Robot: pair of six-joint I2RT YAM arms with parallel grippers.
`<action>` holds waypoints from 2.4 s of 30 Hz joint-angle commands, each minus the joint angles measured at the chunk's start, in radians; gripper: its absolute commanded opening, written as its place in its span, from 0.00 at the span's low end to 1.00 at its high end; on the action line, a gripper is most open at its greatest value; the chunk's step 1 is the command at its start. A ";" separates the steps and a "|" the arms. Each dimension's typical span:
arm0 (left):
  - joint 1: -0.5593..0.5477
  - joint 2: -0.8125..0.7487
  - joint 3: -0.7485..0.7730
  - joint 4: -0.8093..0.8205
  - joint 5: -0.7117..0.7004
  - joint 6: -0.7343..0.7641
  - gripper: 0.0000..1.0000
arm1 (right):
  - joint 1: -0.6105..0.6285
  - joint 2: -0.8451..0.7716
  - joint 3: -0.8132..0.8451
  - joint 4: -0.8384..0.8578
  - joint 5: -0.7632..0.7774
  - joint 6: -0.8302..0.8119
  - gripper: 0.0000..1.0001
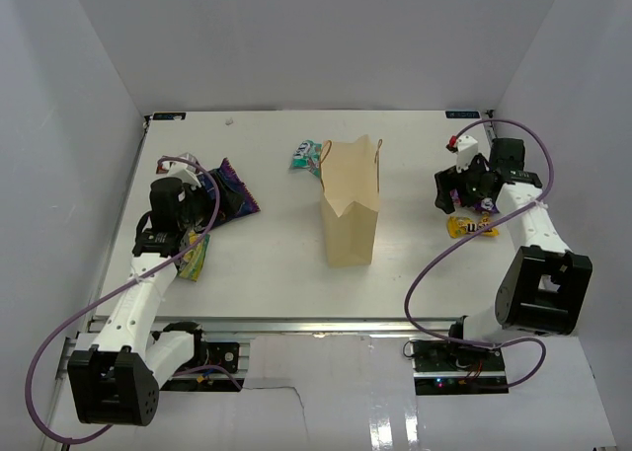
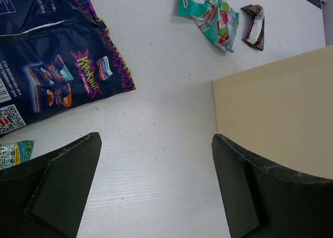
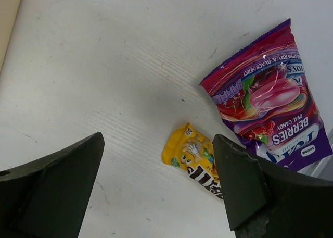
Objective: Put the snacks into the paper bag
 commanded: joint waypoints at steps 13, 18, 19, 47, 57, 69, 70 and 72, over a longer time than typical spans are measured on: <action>0.001 -0.029 -0.020 0.008 0.036 -0.018 0.98 | -0.075 0.254 0.303 -0.101 -0.002 -0.169 0.94; 0.001 -0.011 -0.036 0.020 0.035 -0.018 0.98 | -0.072 0.364 0.360 -0.116 0.053 -0.160 0.95; 0.001 -0.005 -0.031 0.021 0.038 -0.018 0.98 | -0.074 0.381 0.369 -0.127 0.060 -0.167 0.95; 0.001 0.094 0.012 0.028 0.082 -0.087 0.98 | -0.077 0.523 0.294 -0.026 0.046 -0.210 0.16; 0.001 0.055 0.004 0.014 0.072 -0.081 0.98 | -0.081 0.360 0.283 -0.060 -0.216 -0.109 0.08; 0.001 0.014 0.015 -0.002 0.072 -0.075 0.98 | -0.086 0.132 0.297 -0.012 -0.544 0.096 0.08; 0.001 0.011 0.016 -0.005 0.070 -0.075 0.98 | -0.085 0.112 0.300 0.006 -0.569 0.127 0.08; 0.001 0.008 0.019 -0.011 0.070 -0.075 0.98 | -0.082 0.055 0.312 0.083 -0.624 0.223 0.08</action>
